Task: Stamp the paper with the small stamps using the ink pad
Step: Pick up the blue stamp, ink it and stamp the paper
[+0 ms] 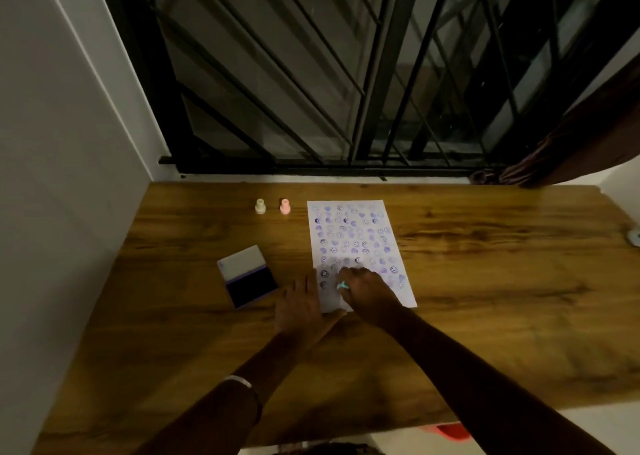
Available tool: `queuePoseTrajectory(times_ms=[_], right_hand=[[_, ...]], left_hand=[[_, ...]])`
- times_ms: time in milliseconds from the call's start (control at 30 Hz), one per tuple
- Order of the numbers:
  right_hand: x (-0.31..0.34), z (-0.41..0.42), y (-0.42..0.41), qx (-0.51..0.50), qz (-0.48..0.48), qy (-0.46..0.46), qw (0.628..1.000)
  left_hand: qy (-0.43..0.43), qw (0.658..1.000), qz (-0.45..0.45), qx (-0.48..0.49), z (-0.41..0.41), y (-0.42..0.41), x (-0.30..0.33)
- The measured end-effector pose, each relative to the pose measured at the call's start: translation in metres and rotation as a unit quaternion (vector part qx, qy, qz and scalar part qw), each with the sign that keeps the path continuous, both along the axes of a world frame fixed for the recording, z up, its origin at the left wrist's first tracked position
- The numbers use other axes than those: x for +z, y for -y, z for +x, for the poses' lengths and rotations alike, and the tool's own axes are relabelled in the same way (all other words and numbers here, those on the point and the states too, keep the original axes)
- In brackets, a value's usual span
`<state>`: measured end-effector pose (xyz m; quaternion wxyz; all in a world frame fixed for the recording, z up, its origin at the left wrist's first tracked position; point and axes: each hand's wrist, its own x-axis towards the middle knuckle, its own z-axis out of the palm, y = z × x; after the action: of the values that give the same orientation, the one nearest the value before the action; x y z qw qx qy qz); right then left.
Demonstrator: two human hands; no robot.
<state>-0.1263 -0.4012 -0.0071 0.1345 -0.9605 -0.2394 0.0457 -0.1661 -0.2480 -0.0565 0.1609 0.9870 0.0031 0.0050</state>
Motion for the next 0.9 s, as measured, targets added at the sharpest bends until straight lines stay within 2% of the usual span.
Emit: queuePoseTrajectory(times_ms=[433, 633, 767, 833, 900], right_hand=[[-0.010, 0.009, -0.007, 0.041, 0.022, -0.008, 0.999], [-0.008, 0.008, -0.009, 0.053, -0.003, 0.011, 0.999], [0.000, 0.005, -0.010, 0.045, -0.018, -0.017, 0.999], [0.009, 0.006, -0.010, 0.015, -0.010, -0.047, 0.999], [0.018, 0.008, -0.008, -0.017, 0.000, -0.052, 0.998]], left_hand=[[0.038, 0.999, 0.007, -0.006, 0.001, 0.002, -0.007], [0.010, 1.000, 0.028, -0.008, 0.000, 0.001, -0.001], [-0.012, 0.999, 0.032, -0.025, -0.001, -0.002, 0.004], [-0.025, 0.999, 0.017, -0.031, 0.000, -0.005, 0.009], [-0.033, 0.998, -0.050, -0.023, 0.002, -0.009, 0.013]])
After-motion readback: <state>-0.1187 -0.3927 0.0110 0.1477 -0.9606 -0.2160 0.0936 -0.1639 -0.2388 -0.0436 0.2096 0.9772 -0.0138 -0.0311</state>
